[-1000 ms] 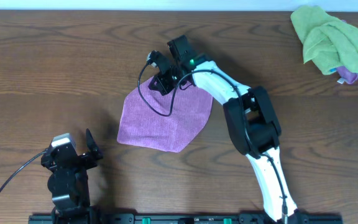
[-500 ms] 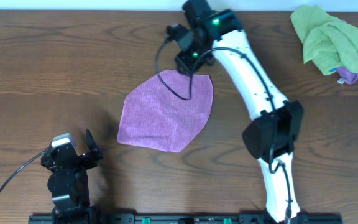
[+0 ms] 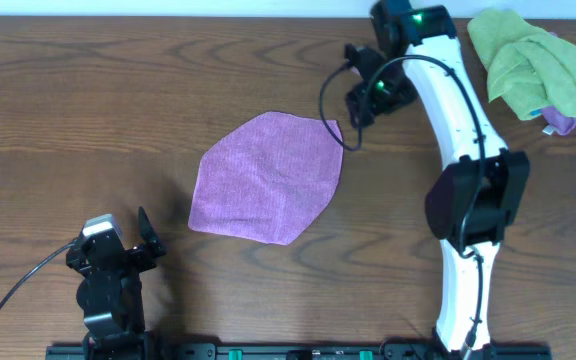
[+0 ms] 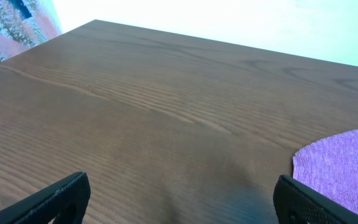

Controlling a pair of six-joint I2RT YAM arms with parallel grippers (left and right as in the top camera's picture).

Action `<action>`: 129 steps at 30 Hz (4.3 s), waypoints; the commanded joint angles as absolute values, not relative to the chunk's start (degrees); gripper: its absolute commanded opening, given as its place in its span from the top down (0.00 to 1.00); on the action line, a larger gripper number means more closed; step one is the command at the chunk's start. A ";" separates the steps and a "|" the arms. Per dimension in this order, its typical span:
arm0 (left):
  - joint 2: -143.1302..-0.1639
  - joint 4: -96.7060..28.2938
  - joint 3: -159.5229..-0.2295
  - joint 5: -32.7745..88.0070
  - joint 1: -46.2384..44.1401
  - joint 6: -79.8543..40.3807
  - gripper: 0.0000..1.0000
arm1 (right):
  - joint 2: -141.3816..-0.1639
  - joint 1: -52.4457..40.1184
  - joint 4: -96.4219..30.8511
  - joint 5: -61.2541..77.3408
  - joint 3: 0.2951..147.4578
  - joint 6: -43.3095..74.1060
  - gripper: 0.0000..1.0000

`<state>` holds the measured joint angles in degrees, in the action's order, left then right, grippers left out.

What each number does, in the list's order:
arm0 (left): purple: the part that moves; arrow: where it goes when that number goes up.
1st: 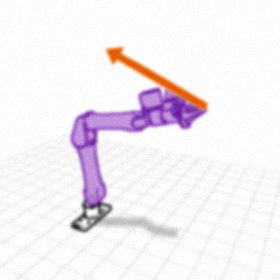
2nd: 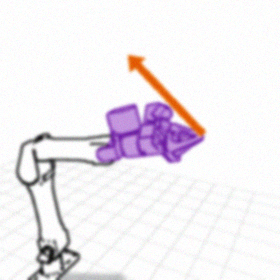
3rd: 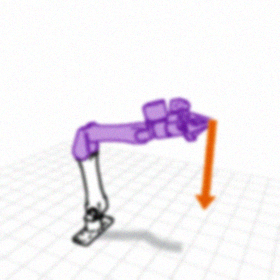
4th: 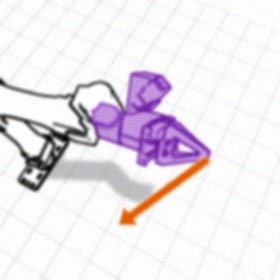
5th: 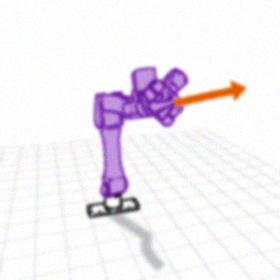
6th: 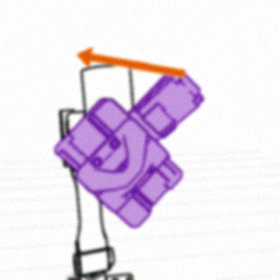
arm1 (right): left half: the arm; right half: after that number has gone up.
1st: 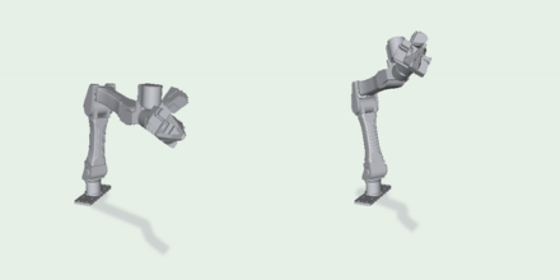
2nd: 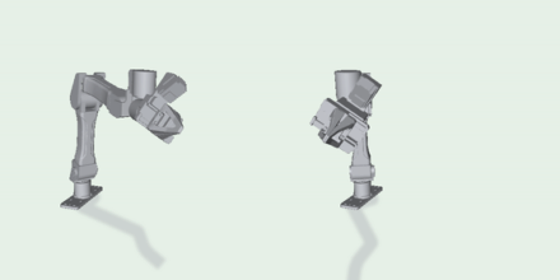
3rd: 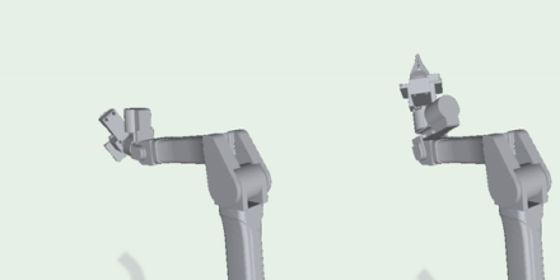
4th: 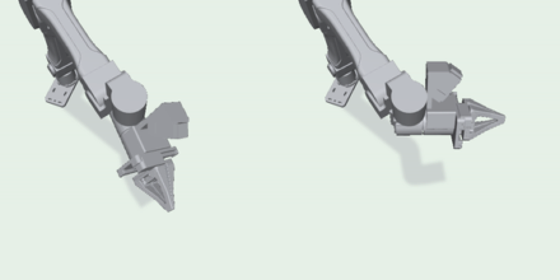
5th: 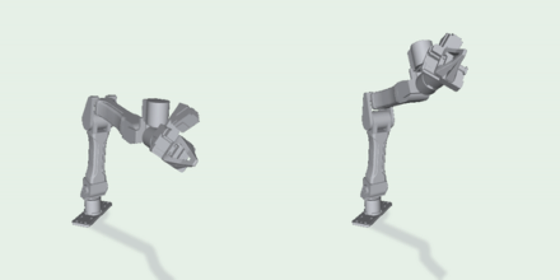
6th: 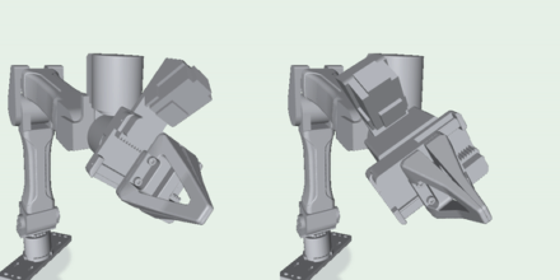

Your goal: Fold the cloth

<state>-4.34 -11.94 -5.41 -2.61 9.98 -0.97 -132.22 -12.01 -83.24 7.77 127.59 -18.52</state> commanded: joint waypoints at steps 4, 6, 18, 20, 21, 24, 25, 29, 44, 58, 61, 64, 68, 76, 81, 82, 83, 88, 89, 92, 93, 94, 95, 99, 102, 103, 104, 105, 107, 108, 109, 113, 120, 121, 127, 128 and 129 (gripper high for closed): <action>-3.97 -12.60 -3.79 -3.36 10.15 0.25 0.05 | -131.37 -12.16 -75.81 14.00 118.10 -20.69 0.32; -3.97 -12.60 -3.79 -3.36 10.15 0.25 0.05 | -131.37 -12.64 -72.58 16.71 116.01 -20.67 0.34; -3.97 -12.60 -3.79 -3.36 10.15 0.25 0.05 | -131.37 -14.46 -62.50 16.97 109.10 -21.32 0.47; -3.97 -12.60 -3.79 -3.36 10.15 0.25 0.05 | -131.37 -14.48 -61.49 16.97 108.97 -21.30 0.50; -3.97 -12.60 -3.79 -3.38 10.15 0.25 0.05 | -131.50 -14.63 -60.75 16.97 108.81 -21.32 0.50; -3.97 -12.60 -3.79 -3.36 10.15 0.25 0.05 | -132.03 -15.05 -59.31 16.99 108.75 -21.30 0.51; -3.97 -12.60 -3.79 -3.36 10.15 0.25 0.05 | -132.46 -15.14 -59.20 16.99 108.75 -21.30 0.52; -3.97 -12.60 -3.79 -3.36 10.15 0.25 0.05 | -133.82 -15.64 -59.09 17.02 108.75 -21.28 0.55; -3.97 -12.60 -3.79 -3.38 10.15 0.25 0.05 | -135.94 -16.14 -55.37 15.66 108.73 -21.32 0.59; -3.97 -12.60 -3.79 -3.36 10.15 0.25 0.05 | -137.27 -16.05 -51.44 14.11 108.75 -20.18 0.99; -3.97 -12.60 -3.79 -3.36 10.15 0.25 0.04 | -137.27 -16.03 -48.62 10.44 108.75 -20.14 0.99; -3.97 -12.60 -3.79 -3.36 10.15 0.25 0.05 | -137.27 -15.49 -45.19 6.13 109.06 -19.05 0.99; -3.97 -12.60 -3.79 -3.36 10.15 0.25 0.05 | -137.27 -13.82 -42.02 1.91 110.15 -15.92 0.99; -3.97 -12.60 -3.79 -3.36 10.15 0.25 0.04 | -137.27 -11.27 -40.97 2.83 117.03 -12.67 0.99; -3.97 -12.60 -3.79 -3.36 10.15 0.25 0.04 | -137.27 -11.68 -39.18 2.85 118.19 -12.21 0.99; -3.97 -12.60 -3.79 -3.36 10.15 0.25 0.05 | -137.27 -11.86 -39.00 3.31 118.19 -11.99 0.72; -3.97 -12.60 -3.79 -3.38 10.15 0.25 0.04 | -137.27 -12.10 -39.11 3.46 118.19 -11.99 0.08; -3.97 -12.60 -3.79 -3.36 10.15 0.25 0.05 | -137.25 -12.78 -42.50 -1.78 118.80 -12.62 0.01; -3.97 -12.60 -3.79 -3.36 10.15 0.25 0.05 | -137.25 -12.80 -44.07 -2.48 119.44 -13.39 0.01; -3.97 -12.60 -3.79 -3.36 10.15 0.25 0.05 | -136.97 -12.78 -51.83 -6.28 124.60 -14.20 0.01; -3.97 -12.60 -3.79 -3.38 10.15 0.25 0.05 | -136.42 -12.62 -53.34 -6.20 126.13 -14.20 0.01; -3.97 -12.60 -3.79 -3.36 10.15 0.25 0.05 | -135.28 -12.38 -54.81 -6.17 127.72 -14.20 0.01; -3.97 -12.60 -3.79 -3.36 10.15 0.25 0.05 | -134.21 -12.21 -55.75 -6.20 128.64 -14.31 0.01; -3.97 -12.60 -3.79 -3.36 10.15 0.25 0.05 | -128.11 -11.25 -63.09 -5.54 129.21 -16.21 0.01; -3.97 -12.60 -3.79 -3.36 10.15 0.25 0.05 | -125.45 -10.74 -69.34 -5.54 129.21 -16.99 0.01; -3.97 -12.60 -3.79 -3.36 10.15 0.25 0.05 | -124.55 -10.55 -71.09 -5.56 129.19 -17.06 0.01; -3.97 -12.60 -3.79 -3.36 10.15 0.25 0.05 | -123.57 -10.35 -72.31 -5.54 129.08 -17.21 0.01; -3.97 -12.60 -3.79 -3.36 10.15 0.25 0.05 | -122.21 -10.11 -73.30 -5.54 128.75 -17.23 0.01; -3.97 -12.60 -3.79 -3.36 10.15 0.25 0.05 | -119.00 -9.91 -74.06 -5.52 127.68 -17.21 0.01; -3.97 -12.60 -3.79 -3.36 10.15 0.25 0.05 | -117.25 -9.80 -74.24 -5.52 127.07 -17.21 0.01; -3.97 -12.60 -3.79 -3.36 10.15 0.25 0.05 | -114.89 -9.76 -74.17 -5.30 126.06 -17.21 0.01; -3.97 -12.60 -3.79 -3.38 10.15 0.25 0.04 | -104.42 -9.21 -72.99 -2.46 119.70 -17.21 0.01; -3.97 -12.58 -3.79 -3.38 10.15 0.25 0.04 | -79.18 -9.02 -68.10 0.36 96.20 -16.49 0.01; -3.97 -12.58 -3.79 -3.38 10.15 0.25 0.05 | -75.88 -9.02 -67.70 0.82 92.86 -15.49 0.01; -3.97 -11.51 -3.79 -3.11 10.15 -0.08 0.05 | -60.53 -9.02 -70.24 5.15 77.58 -9.82 0.01; -3.97 -11.57 -3.79 -1.23 10.09 -1.91 0.05 | -58.63 -9.02 -71.37 5.76 76.03 -9.82 0.01; -3.97 -11.73 -3.79 2.26 10.09 -4.89 0.05 | -57.45 -9.02 -72.10 6.15 75.24 -9.82 0.01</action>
<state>-4.34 -11.44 -5.30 -2.00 9.98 -1.56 -60.25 -9.63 -71.24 3.05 77.95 -12.19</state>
